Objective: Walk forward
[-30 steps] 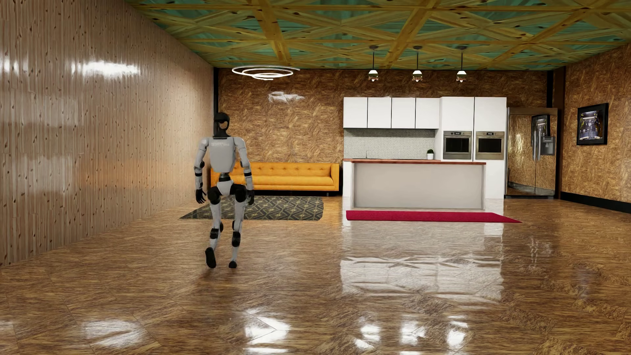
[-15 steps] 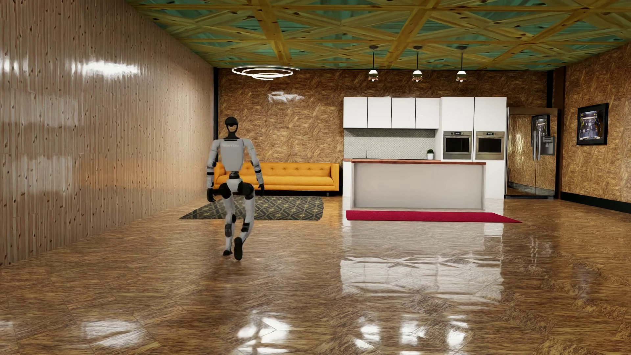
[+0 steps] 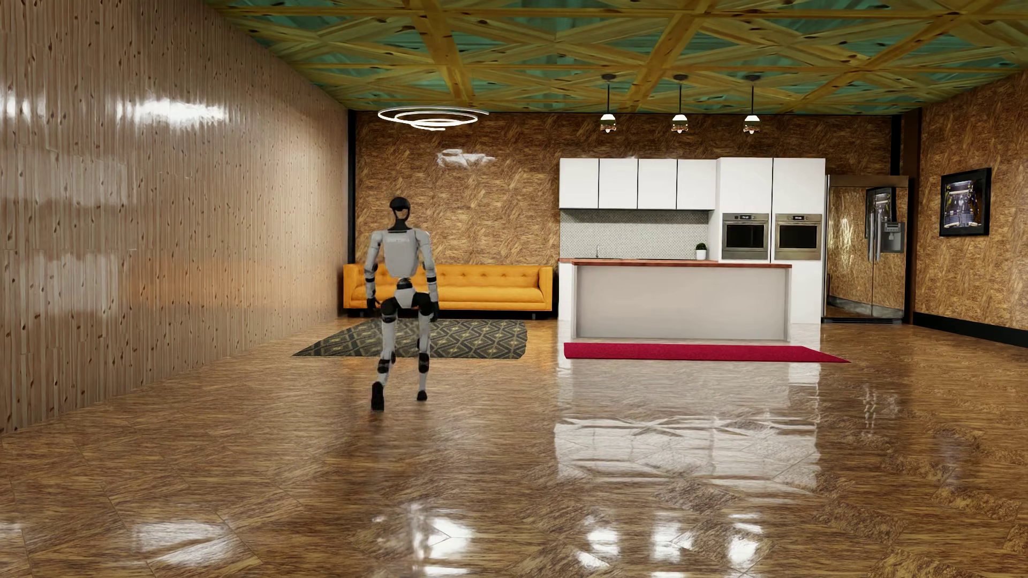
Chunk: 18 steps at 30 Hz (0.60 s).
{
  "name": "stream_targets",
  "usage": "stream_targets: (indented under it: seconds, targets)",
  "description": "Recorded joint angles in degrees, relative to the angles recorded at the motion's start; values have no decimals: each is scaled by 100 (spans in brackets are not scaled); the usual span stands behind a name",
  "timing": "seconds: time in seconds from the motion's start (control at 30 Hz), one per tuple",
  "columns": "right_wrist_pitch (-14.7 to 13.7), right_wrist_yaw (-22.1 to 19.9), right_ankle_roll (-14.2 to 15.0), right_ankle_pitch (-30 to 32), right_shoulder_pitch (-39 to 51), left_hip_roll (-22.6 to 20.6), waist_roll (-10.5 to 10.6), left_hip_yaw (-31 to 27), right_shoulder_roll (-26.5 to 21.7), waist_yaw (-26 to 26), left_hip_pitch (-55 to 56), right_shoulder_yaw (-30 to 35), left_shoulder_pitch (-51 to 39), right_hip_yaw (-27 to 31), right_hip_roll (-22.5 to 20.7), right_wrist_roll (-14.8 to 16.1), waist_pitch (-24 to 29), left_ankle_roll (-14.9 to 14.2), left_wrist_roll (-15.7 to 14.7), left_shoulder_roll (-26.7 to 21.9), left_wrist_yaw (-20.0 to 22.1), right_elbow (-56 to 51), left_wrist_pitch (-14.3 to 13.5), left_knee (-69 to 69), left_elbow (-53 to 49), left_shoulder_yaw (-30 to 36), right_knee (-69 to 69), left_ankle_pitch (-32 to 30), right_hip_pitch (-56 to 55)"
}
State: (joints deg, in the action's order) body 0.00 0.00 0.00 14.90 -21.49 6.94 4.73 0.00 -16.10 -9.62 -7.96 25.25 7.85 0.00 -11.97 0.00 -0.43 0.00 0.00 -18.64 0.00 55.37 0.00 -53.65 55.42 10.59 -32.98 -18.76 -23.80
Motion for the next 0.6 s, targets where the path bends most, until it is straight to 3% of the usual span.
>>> stream_targets:
  seconds: [0.03, 0.1, 0.2, 0.27, 0.33, 0.37, 0.4, 0.43, 0.5, 0.53, 0.57, 0.6]
  targets:
    - [0, 0, 0, -250, 8, 95, -1, 0, -23, 52, 589, -126, 60, 0, -121, 0, 35, 0, 0, 36, 0, -119, 0, -981, 250, 120, -81, 61, 273]
    - [0, 0, 0, -893, 172, 98, -119, 0, -59, 476, 1600, -209, 95, 0, -177, 0, 127, 0, 0, 94, 0, -139, 0, -2366, 765, 452, -2, 2021, 1100]
    - [0, 0, 0, -1847, 658, 10, -282, 0, -297, 1375, 2703, -357, 382, 0, 65, 0, 242, 0, 0, 190, 0, -427, 0, -1876, 798, 525, 536, 2506, 2468]
    - [0, 0, 0, -2414, 1044, 5, -350, 0, -423, 1829, 3107, -560, 668, 0, 268, 0, 276, 0, 0, 210, 0, -586, 0, -184, 561, 515, 784, 2228, 3207]
    - [0, 0, 0, -2900, 1424, 0, -343, 0, -495, 2145, 3246, -792, 822, 0, 336, 0, 171, 0, 0, 234, 0, -778, 0, 1784, 463, 550, 860, 1571, 3605]
    - [0, 0, 0, -3023, 1575, -39, -359, 0, -493, 2236, 3189, -874, 892, 0, 424, 0, 107, 0, 0, 248, 0, -899, 0, 4443, 611, 600, 847, -76, 3772]
    - [0, 0, 0, -2951, 1712, -68, -361, 0, -487, 2326, 3314, -947, 955, 0, 505, 0, 105, 0, 0, 289, 0, -999, 0, 2885, 662, 524, 831, 612, 3930]
    - [0, 0, 0, -2586, 1755, -152, -403, 0, -456, 2398, 3505, -1096, 994, 0, 625, 0, 132, 0, 0, 303, 0, -1113, 0, 2281, 763, 577, 749, 1526, 4082]
    - [0, 0, 0, -970, 1591, -327, -465, 0, -276, 2500, 3584, -1216, 1110, 0, 767, 0, 25, 0, 0, 363, 0, -1086, 0, 1511, 1032, 743, -274, 1219, 3919]
    - [0, 0, 0, -84, 1406, -569, -520, 0, -200, 2394, 3362, -1182, 1165, 0, 870, 0, 15, 0, 0, 392, 0, -1061, 0, 1299, 1080, 643, -1054, 1592, 3609]
    - [0, 0, 0, 236, 1359, -703, -519, 0, -157, 2288, 3095, -1087, 1130, 0, 852, 0, 28, 0, 0, 389, 0, -1035, 0, 1270, 1025, 687, -2172, 1918, 3011]
    - [0, 0, 0, 68, 1296, -823, -499, 0, -143, 2095, 2690, -845, 1045, 0, 829, 0, 78, 0, 0, 368, 0, -911, 0, 1346, 983, 797, -3172, 2119, 2470]
